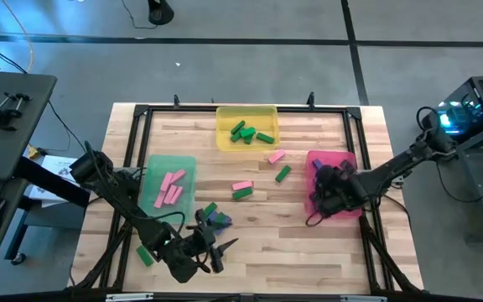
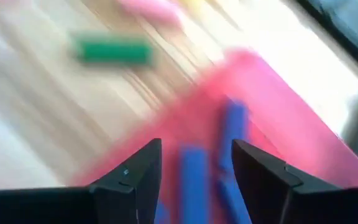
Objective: Sort blocks
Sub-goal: Put the green block into the yellow bin
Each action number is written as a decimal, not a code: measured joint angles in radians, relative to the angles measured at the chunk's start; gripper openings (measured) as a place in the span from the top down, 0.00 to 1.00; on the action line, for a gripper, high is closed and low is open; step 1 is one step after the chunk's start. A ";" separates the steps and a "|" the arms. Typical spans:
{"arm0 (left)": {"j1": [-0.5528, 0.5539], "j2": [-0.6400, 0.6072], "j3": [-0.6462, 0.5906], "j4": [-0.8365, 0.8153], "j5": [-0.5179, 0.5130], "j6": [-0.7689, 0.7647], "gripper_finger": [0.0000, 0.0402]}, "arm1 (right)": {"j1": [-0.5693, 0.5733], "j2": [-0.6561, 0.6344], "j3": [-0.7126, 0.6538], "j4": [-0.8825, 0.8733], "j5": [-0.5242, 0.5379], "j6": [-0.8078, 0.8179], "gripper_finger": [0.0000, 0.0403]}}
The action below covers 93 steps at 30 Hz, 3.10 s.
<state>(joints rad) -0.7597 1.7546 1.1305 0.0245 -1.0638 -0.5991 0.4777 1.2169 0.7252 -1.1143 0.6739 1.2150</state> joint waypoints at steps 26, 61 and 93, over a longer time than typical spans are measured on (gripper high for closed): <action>-0.199 0.281 0.450 -0.895 0.963 -1.361 0.66 | 0.366 0.158 -0.004 0.707 0.371 -0.449 0.56; -0.154 0.267 0.208 -1.261 1.394 -1.202 0.99 | 0.351 0.255 -0.004 0.733 0.392 -0.430 0.56; -0.219 0.266 0.321 -1.433 1.379 -1.368 0.74 | 0.351 0.255 -0.004 0.743 0.387 -0.430 0.56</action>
<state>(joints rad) -0.9787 2.0205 1.4517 -1.4085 0.3148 -1.9673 0.8291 1.4723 0.7212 -0.3710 1.0612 0.7849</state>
